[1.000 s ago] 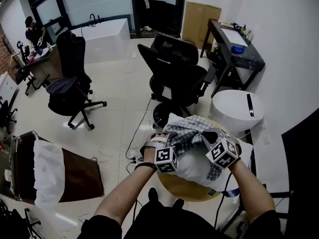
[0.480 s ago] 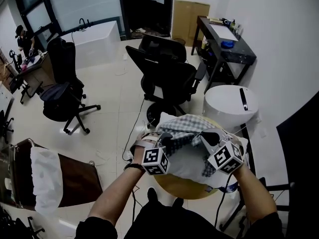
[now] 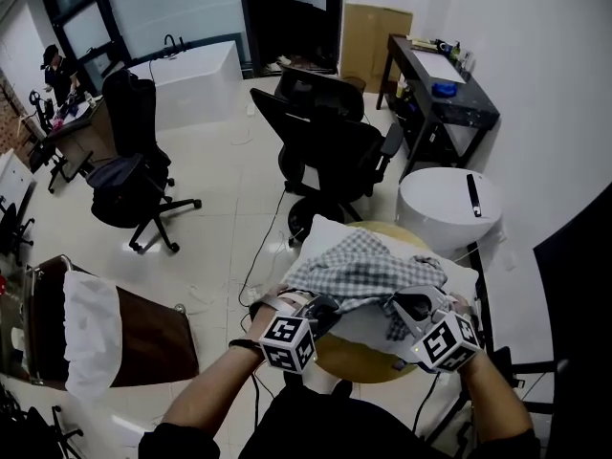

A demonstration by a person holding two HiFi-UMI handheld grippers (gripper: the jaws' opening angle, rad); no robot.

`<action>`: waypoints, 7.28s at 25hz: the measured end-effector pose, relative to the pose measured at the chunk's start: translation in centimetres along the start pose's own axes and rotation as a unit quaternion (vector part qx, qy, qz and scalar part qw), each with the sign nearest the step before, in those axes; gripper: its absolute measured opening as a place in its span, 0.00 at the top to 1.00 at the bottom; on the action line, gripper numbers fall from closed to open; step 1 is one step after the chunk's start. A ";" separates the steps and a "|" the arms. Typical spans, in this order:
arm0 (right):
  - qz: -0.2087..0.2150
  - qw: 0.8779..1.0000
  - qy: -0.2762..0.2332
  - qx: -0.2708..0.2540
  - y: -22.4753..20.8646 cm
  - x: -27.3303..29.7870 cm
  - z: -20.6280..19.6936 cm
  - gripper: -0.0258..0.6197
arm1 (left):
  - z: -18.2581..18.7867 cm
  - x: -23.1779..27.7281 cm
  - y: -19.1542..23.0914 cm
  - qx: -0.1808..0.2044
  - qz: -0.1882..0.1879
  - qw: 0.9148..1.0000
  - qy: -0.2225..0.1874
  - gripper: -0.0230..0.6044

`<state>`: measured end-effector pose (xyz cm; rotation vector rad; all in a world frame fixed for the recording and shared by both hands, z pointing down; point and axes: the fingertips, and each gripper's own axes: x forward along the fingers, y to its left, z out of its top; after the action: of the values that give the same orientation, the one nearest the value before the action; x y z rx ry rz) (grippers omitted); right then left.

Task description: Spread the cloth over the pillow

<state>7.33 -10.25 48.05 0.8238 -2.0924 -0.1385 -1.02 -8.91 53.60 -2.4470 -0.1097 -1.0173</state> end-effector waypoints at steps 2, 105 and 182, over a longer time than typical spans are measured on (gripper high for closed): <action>0.015 1.000 0.010 -0.001 1.8 0.0 -1.5 0.93 | 0.0 0.8 -2.1 -0.005 -0.021 1.000 0.002 0.96; 0.078 0.972 0.183 0.123 -4.4 10.1 -15.9 0.93 | -8.1 4.7 13.1 -0.061 -0.032 0.998 -0.007 0.96; -0.278 0.867 0.245 0.334 -18.3 4.0 -31.6 0.72 | -29.3 15.8 22.9 -0.178 0.012 0.971 0.162 0.77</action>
<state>38.87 -20.83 63.57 1.6713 -1.3551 0.4782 -2.85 -44.31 72.94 -2.5389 0.2293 -1.5194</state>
